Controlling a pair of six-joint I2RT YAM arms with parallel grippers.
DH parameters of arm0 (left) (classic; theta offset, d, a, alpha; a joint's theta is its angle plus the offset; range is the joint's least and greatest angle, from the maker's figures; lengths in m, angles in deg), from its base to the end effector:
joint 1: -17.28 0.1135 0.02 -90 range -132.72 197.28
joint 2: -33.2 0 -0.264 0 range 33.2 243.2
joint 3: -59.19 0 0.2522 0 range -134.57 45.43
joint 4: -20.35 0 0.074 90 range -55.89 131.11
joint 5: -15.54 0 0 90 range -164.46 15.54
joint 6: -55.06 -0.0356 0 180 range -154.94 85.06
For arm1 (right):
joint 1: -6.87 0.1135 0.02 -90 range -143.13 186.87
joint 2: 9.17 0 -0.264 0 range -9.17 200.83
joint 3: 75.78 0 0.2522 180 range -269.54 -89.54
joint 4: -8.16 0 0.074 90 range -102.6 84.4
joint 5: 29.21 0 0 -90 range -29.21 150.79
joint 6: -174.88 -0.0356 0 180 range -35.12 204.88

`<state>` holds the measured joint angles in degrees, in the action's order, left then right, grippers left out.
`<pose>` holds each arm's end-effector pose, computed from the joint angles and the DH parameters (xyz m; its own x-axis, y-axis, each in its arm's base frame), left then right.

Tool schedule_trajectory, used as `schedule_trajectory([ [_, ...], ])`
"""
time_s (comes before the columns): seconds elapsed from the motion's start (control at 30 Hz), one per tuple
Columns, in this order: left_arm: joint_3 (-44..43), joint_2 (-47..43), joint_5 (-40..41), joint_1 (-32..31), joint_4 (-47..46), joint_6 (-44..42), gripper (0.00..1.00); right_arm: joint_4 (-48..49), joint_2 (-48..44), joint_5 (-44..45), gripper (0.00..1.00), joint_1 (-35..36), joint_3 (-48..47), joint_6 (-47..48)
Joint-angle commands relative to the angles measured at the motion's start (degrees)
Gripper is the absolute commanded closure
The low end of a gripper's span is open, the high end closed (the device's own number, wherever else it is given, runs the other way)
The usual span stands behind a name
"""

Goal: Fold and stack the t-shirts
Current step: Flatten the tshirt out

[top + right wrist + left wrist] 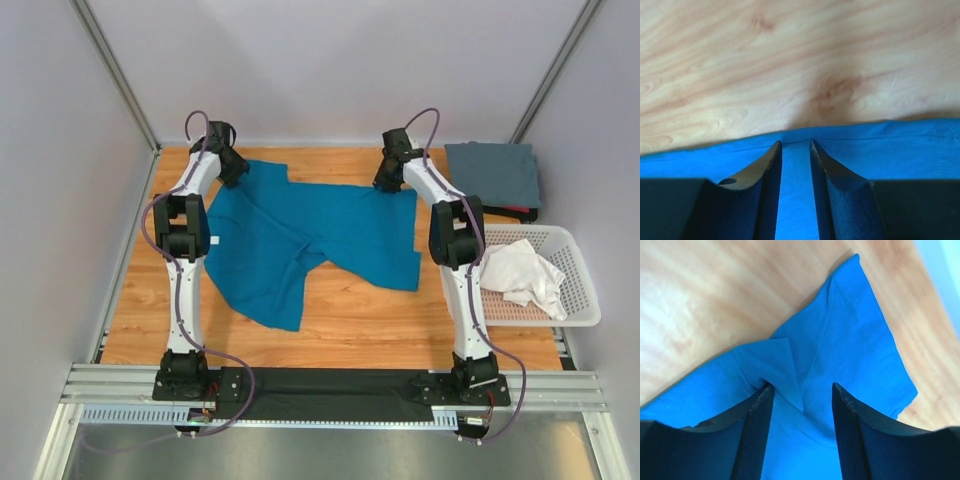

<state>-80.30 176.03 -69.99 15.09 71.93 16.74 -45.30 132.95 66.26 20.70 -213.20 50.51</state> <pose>0.5448 -0.0181 0.1687 -0.5018 -0.7636 -0.4064 -0.6457 0.6433 -0.4114 0.5227 0.1252 0.1620 -0.7876 0.3848 -0.4812 0.3096 0.9224 0.2310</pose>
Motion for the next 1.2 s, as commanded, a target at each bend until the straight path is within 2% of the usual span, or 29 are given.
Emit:
schedule_trajectory([
  [0.0,-2.32,3.86,-0.51,1.85,-2.67,1.41,0.43,3.4,2.71,-1.16,0.68,-1.43,-3.78,2.99],
  [0.07,-3.9,4.04,-1.48,1.85,-2.93,0.27,0.42,3.49,3.24,-2.48,0.68,-1.43,-6.14,4.74],
  [0.17,-3.3,1.85,-5.51,1.85,-4.85,-4.46,0.37,2.0,2.9,-4.42,0.67,-1.43,-8.44,7.38],
  [0.3,1.27,-8.66,-9.04,1.76,-8.02,-13.34,0.28,2.52,-3.58,-9.24,0.61,-1.43,-7.49,10.72],
  [0.5,11.11,-25.45,-12.55,-2.1,-9.78,-25.64,0.25,0.42,-15.36,-11.19,0.5,-0.91,-2.92,11.35],
  [0.67,24.01,-35.06,-14.92,-10.09,-11.63,-29.61,0.25,-2.3,-25.12,-10.58,0.48,0.41,11.11,10.55],
  [0.8,28.17,-38.32,-16.25,-16.6,-8.48,-33.83,0.25,-7.39,-30.22,-7.42,0.49,0.41,18.88,10.11],
  [0.93,34.92,-41.13,-10.81,-22.92,-4.35,-35.68,0.27,-10.13,-36.29,0.04,0.5,0.41,28.27,9.76],
  [1.0,39.41,-42.97,-8.18,-24.69,-3.03,-36.3,0.27,-9.61,-40.25,1.11,0.5,0.41,33.88,10.02],
  [1.17,49.76,-45.79,-2.63,-29.26,-1.34,-34.81,0.33,-9.34,-44.12,3.31,0.5,0.41,39.36,10.46],
])
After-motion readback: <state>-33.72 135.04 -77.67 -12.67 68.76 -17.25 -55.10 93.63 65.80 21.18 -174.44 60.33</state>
